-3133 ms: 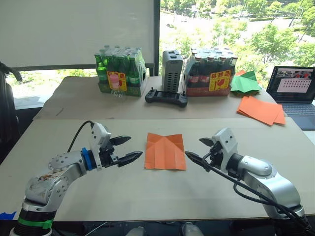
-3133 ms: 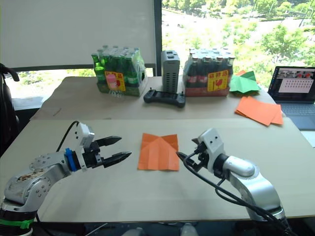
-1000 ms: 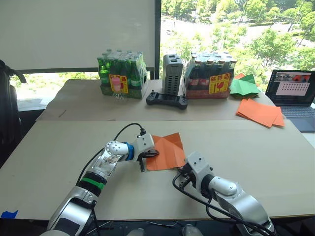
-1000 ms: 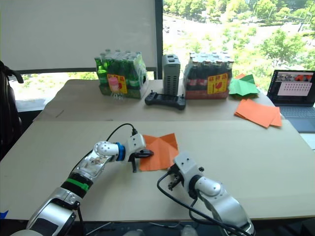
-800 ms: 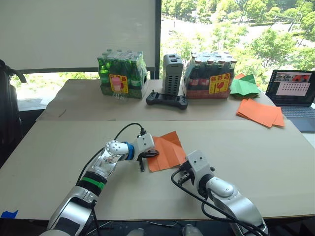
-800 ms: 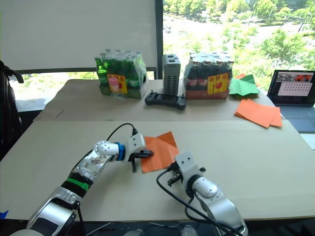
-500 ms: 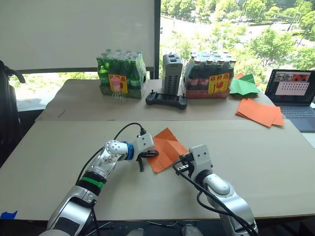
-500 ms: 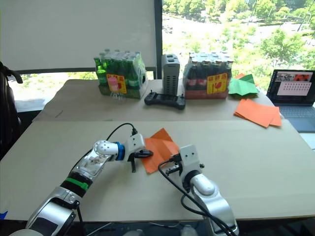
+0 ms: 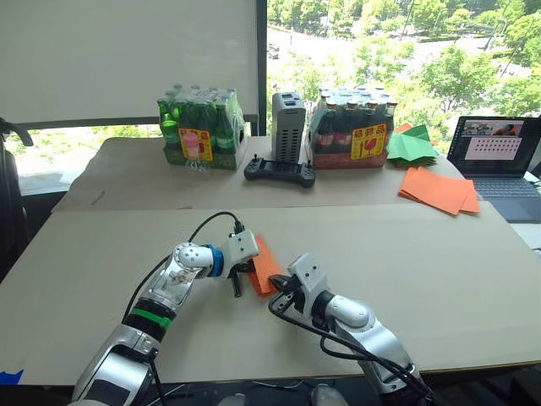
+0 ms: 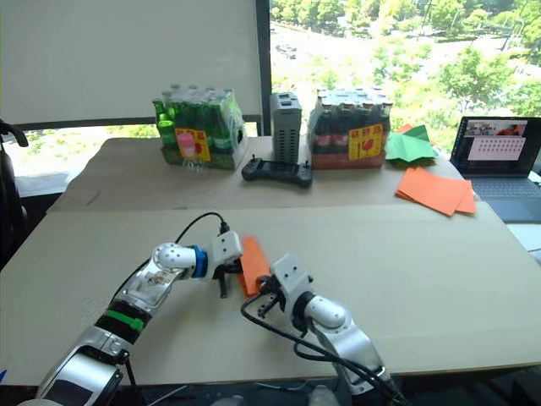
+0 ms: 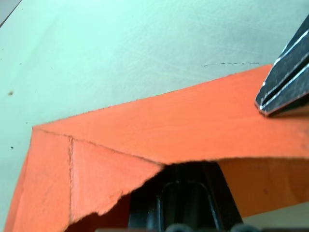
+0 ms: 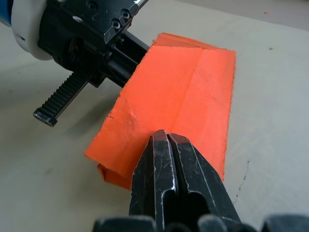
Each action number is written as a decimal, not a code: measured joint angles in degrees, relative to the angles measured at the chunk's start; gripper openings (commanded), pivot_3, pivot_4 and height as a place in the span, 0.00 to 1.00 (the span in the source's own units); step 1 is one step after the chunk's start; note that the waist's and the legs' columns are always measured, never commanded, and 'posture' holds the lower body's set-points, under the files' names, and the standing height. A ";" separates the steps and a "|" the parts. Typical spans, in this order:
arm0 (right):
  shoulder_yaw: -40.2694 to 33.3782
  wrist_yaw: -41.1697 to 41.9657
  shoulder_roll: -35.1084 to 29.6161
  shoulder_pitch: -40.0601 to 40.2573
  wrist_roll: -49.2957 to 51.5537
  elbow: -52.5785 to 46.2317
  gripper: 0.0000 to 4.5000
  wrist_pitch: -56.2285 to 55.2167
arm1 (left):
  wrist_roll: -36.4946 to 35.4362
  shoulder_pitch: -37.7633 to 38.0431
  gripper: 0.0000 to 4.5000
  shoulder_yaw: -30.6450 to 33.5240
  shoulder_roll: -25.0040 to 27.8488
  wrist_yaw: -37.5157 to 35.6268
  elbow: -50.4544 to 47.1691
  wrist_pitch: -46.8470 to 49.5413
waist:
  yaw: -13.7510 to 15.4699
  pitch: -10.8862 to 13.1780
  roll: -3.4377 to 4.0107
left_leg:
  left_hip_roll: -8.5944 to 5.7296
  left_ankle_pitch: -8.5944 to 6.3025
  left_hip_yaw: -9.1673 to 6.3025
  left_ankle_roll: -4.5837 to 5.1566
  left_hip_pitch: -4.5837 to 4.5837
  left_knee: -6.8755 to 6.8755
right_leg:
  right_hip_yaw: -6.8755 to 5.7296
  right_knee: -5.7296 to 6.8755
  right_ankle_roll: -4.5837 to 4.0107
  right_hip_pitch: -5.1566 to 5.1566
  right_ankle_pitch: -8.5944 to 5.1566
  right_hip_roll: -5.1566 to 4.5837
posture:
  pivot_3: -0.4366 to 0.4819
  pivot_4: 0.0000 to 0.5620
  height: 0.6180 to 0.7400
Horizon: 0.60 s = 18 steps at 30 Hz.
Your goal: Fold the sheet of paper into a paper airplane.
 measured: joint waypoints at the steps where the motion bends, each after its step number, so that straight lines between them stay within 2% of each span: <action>1: 0.15 0.37 -0.03 -0.59 -0.32 0.86 0.01 0.00 | -0.28 0.71 0.00 0.57 0.93 -0.17 -1.07 0.71 | -0.30 0.00 0.00 | 0.01 -0.03 0.02 -0.05 -0.01 0.00 | 0.01 0.01 -0.19 -0.05 0.12 0.01 | 0.48 0.27 0.66; 5: 0.62 0.70 0.30 -2.83 -0.98 3.58 0.01 0.18 | -1.58 4.28 0.00 3.64 5.42 -0.91 -6.81 5.49 | -0.87 0.01 0.02 | 0.04 -0.03 -0.04 -0.07 -0.02 -0.03 | 0.01 0.04 -0.22 -0.11 0.12 0.06 | 0.48 0.27 0.66; 8: 0.70 0.87 0.30 -4.01 -1.57 4.19 0.01 0.99 | -5.45 7.44 0.00 7.17 8.86 -2.31 -12.66 12.32 | -1.03 0.05 0.04 | 0.04 -0.03 -0.05 -0.08 -0.12 -0.03 | 0.01 0.09 -0.26 -0.27 0.13 0.07 | 0.48 0.27 0.66; 10: 0.80 1.04 0.27 -4.39 -1.91 4.21 0.01 1.26 | -8.31 7.36 0.00 9.95 9.37 -2.56 -15.86 16.05 | -0.61 0.06 0.04 | 0.02 -0.03 -0.06 -0.09 -0.17 -0.01 | 0.00 0.08 -0.28 -0.30 0.15 0.06 | 0.48 0.27 0.66; 13: 0.80 1.13 0.59 -4.77 -1.93 4.21 0.01 2.30 | -11.88 4.71 0.00 12.63 7.14 -1.32 -17.35 19.75 | 0.04 0.06 0.04 | 0.01 -0.03 -0.06 -0.10 -0.13 0.01 | 0.00 0.05 -0.29 -0.21 0.16 0.06 | 0.48 0.27 0.66; 18: 0.82 1.47 0.96 -5.36 -1.96 4.21 0.01 3.69 | -12.08 2.35 0.00 10.78 0.08 1.55 -13.10 19.67 | 0.27 0.06 0.04 | 0.01 -0.02 -0.03 -0.12 -0.11 -0.01 | 0.01 0.04 -0.32 -0.21 0.18 0.07 | 0.48 0.27 0.66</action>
